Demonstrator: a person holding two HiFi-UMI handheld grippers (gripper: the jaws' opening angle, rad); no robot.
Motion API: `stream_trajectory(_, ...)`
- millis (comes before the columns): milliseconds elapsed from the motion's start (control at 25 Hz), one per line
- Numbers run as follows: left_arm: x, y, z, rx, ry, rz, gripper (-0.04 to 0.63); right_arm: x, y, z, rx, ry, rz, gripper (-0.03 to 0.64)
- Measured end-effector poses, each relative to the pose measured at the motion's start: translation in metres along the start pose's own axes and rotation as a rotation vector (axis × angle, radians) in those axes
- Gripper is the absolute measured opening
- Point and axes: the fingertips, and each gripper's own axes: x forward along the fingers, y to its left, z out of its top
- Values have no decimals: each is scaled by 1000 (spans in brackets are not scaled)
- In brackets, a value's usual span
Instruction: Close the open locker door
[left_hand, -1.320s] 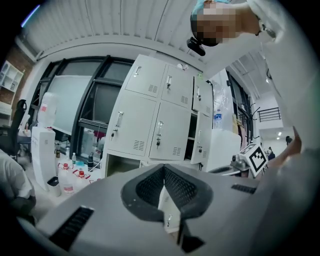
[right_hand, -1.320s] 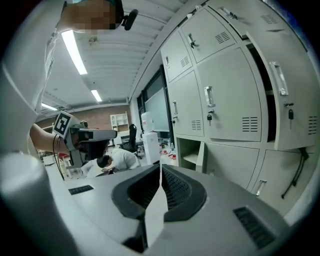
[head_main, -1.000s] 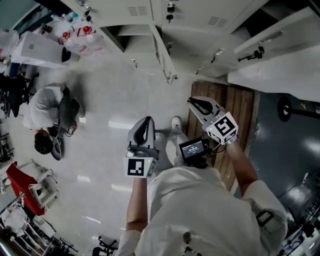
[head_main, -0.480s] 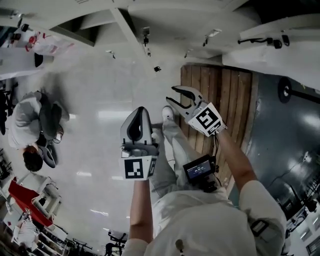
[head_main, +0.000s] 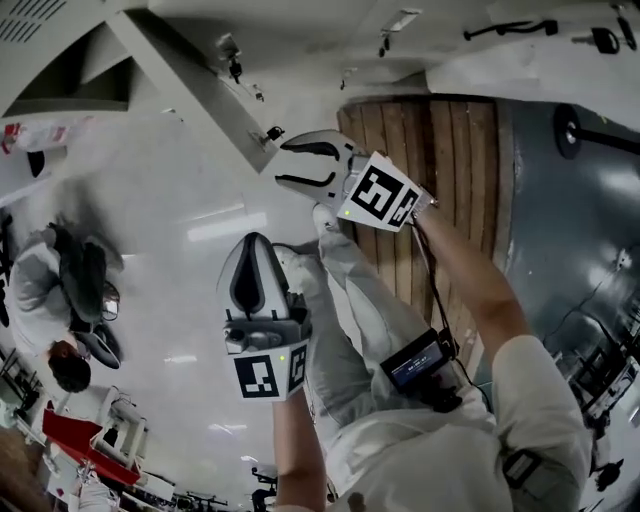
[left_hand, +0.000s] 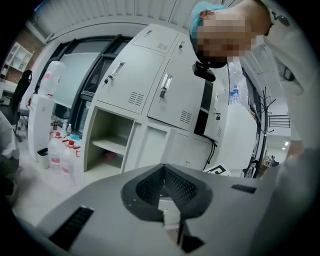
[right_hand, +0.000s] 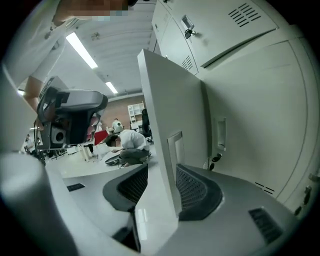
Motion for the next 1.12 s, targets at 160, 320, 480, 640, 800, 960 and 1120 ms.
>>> stream_trajectory(160, 5, 0, -16, -17, 12, -8, 8, 10, -6, -4, -20, -9, 16, 166)
stream_trajectory(320, 5, -1, -30, -29, 22, -24, 8, 18, -6, -8, -51, -12, 65, 179)
stream_trajectory(480, 2, 5, -42, -41, 29, -28, 8, 27, -7, -10, -95, -3, 82, 179)
stream_trajectory(640, -3, 16, -46, -41, 27, -14, 8, 35, -7, -6, -111, 0, 80, 178)
stream_trajectory(800, -7, 26, -47, -40, 15, 10, 8, 43, 4, -6, -114, 8, 122, 178)
stream_trajectory(960, -10, 40, -47, -41, 10, 37, 8, 57, 15, -3, -124, 18, 160, 178)
stream_trajectory(1120, -12, 59, -46, -37, -8, 82, 8, 73, 26, 1, -142, 14, 194, 178)
